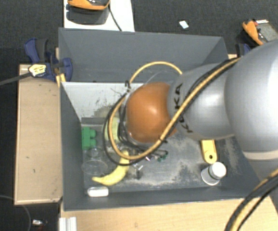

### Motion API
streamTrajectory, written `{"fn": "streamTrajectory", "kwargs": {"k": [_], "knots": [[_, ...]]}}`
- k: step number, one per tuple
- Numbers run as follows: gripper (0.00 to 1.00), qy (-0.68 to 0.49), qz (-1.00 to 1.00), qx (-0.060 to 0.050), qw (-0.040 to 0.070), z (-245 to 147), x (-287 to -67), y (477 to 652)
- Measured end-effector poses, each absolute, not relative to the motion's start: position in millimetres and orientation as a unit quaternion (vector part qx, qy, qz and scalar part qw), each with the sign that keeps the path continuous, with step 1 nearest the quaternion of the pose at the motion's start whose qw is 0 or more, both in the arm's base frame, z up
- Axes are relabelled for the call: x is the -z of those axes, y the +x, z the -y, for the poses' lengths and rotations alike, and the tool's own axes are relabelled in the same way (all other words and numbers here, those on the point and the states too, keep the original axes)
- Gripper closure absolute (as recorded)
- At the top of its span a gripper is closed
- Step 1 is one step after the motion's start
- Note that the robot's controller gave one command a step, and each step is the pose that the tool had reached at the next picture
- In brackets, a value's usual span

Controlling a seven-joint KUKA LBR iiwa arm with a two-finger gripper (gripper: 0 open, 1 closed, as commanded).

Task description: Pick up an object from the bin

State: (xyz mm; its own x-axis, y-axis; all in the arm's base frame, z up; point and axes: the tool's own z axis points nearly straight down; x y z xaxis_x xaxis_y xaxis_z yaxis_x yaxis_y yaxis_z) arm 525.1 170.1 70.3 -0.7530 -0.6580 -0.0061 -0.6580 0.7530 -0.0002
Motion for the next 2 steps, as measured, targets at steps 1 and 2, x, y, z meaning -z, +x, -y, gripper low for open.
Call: {"fn": "streamTrajectory", "kwargs": {"k": [1,2], "knots": [[1.0,-0.481,-0.877,-0.001,0.007,-176.1,-70.7,526.1],[1.0,-0.481,-0.877,-0.001,0.007,-176.1,-70.7,526.0]]}}
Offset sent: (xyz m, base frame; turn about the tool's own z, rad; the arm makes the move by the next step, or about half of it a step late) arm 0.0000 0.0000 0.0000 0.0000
